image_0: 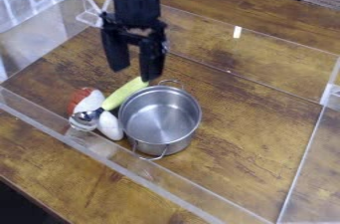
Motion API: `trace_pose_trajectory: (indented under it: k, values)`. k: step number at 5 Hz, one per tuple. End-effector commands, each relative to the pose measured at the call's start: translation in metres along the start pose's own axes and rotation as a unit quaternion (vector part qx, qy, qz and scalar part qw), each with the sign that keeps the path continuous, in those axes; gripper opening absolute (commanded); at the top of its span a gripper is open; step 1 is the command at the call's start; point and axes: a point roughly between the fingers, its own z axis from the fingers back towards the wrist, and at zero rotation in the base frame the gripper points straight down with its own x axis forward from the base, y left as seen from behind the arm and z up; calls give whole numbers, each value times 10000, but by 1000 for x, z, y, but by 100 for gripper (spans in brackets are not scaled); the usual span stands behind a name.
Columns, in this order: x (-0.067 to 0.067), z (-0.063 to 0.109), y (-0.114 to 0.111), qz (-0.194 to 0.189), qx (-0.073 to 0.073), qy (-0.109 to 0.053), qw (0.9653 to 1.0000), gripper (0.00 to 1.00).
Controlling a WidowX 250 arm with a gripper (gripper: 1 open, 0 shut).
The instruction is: Move the green spoon to the left
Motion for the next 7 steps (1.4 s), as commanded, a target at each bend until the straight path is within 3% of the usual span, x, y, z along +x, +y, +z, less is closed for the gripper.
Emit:
trace_pose_trajectory:
  k: [1, 3, 4, 5, 6, 7]
  values:
    - [-11, -8, -22, -433, 40, -5, 9991, 100]
    - [-11, -38, -28, -550, 30, 166, 9983, 100]
    - [-8, -51, -26, -692, 46, 240, 9973, 0]
    - [-2, -40, -20, -901, 70, 266, 9955, 0]
    - [4, -10, -7, -1046, 83, 139, 9944, 0]
    - [0, 11, 21, -995, 184, -37, 9949, 0]
